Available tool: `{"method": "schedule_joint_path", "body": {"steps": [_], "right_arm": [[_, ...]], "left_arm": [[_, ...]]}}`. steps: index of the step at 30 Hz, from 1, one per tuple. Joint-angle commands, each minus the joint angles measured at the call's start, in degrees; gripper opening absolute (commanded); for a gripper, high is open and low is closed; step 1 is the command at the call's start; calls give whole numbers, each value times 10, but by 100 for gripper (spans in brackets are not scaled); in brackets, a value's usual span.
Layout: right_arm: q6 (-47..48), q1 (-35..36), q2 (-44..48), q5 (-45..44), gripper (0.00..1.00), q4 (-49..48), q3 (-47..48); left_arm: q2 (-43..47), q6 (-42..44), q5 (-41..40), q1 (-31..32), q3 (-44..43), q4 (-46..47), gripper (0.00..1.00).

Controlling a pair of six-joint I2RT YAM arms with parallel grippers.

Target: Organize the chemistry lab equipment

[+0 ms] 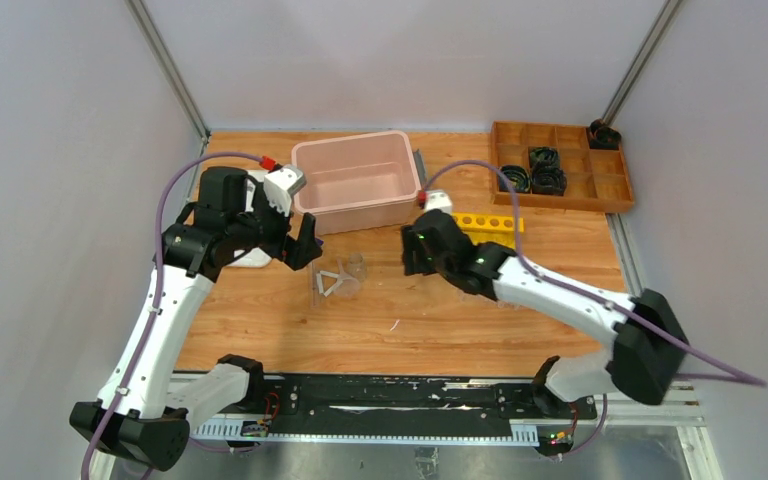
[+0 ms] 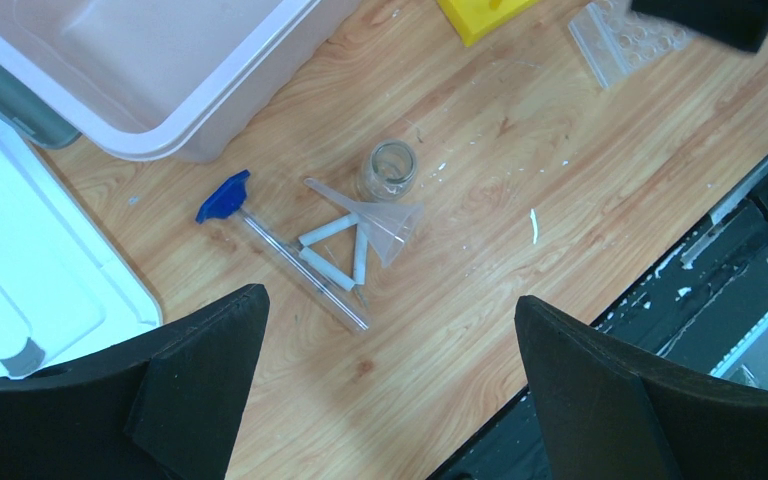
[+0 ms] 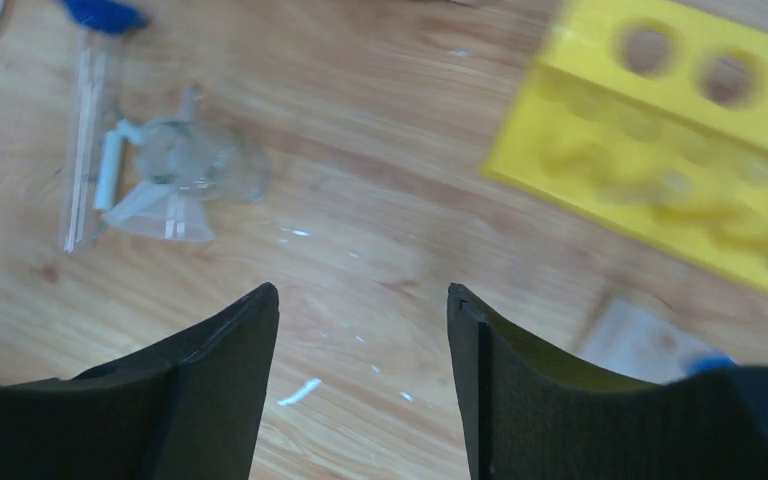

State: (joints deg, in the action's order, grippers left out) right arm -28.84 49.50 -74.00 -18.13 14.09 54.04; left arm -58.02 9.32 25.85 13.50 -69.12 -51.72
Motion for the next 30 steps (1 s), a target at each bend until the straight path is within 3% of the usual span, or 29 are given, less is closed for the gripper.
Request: {"method": "schedule_joint_path", "body": {"steps": [1, 10, 19, 24, 30], "right_arm": [[55, 42, -121, 101, 68, -28, 113], [70, 62, -307, 139, 72, -6, 272], [71, 63, -373, 129, 59, 29, 312], [77, 63, -381, 111, 41, 37, 319], [103, 63, -356, 88, 8, 68, 353]], "left_arm": [[1, 19, -28, -2, 5, -12, 100], [-3, 55, -5, -78, 33, -26, 100], [-11, 73, 0, -99, 37, -29, 100], [-13, 72, 4, -100, 35, -29, 100], [-8, 80, 3, -100, 37, -28, 100]]}}
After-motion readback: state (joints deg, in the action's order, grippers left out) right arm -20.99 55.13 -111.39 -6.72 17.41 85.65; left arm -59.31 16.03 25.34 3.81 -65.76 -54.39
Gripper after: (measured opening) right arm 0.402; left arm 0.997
